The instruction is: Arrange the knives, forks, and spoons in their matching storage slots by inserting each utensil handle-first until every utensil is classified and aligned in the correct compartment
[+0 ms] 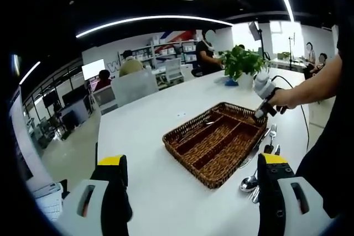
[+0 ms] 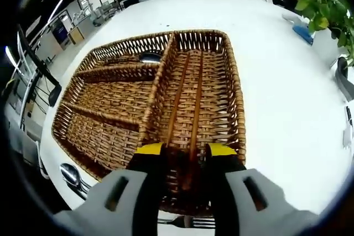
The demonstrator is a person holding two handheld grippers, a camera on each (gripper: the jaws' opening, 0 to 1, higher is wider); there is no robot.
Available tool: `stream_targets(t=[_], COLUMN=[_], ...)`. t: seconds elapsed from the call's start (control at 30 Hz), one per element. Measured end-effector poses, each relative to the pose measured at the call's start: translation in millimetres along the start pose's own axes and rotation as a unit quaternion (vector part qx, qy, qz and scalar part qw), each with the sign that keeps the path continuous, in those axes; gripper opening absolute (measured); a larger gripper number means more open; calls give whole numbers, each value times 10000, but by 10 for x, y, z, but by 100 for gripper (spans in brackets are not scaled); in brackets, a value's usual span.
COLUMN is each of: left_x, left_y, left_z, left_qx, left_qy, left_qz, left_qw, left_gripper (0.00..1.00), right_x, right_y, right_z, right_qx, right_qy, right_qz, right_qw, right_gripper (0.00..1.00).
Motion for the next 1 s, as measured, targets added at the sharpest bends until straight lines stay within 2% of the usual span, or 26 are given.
stream_targets(t=[0.03,0.07,0.13,0.17,0.23,0.4,0.5,0.53,0.63,0.73,0.9,0.97,1.0], left_x=[-2,-4,-7,-7,-5,-5,-8,-10,-21,-29,-29,-26,-27], left_y=[0,-1,-2,-4,-9,-17,-24,-24,-22,-21,-4,-2,-2], left_z=[0,1,8,14,23,44,40,40,41,17,-1,-2,-4], left_qx=[-2,-2,-8,-17,-21,-72,-56,-58,-90,-72,-197,-232,-217], left_qy=[0,-2,-10,-11,-18,30,25,36,76,100,226,286,304], left_qz=[-3,-3,-4,-6,-2,-4,23,26,33,42,77,88,93], left_qw=[10000,10000,10000,10000,10000,10000,10000,10000,9999,9999,9995,9993,9993], left_gripper=[99,99,99,99,99,99,99,99,99,99,99,99,99], right_x=[-6,-3,10,-4,-13,-89,-93,-100,-129,-119,-76,-71,-60], right_y=[15,47,111,150,220,401,493,537,645,767,973,1076,1142], right_z=[38,58,138,177,266,309,334,343,370,411,512,528,541], right_qx=[-190,-246,-506,-576,-927,-1098,-1327,-1457,-1588,-1676,-2040,-2072,-2216], right_qy=[105,116,168,249,513,959,1240,1238,1179,1258,1375,1303,1321], right_qz=[26,6,198,164,132,140,382,362,397,437,629,707,791], right_qw=[9998,9996,9984,9979,9943,9892,9826,9809,9794,9768,9672,9670,9629], right_gripper=[34,36,39,43,55,63,80,87,99,100,100,100,100])
Point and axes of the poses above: the point that each gripper's makers call its tool centre point, and the gripper's own axes: y roughly backward along the fingers, x roughly to its left, z roughly out of its top, the point moved 10 cm from there along y, roughly backward along the fingers
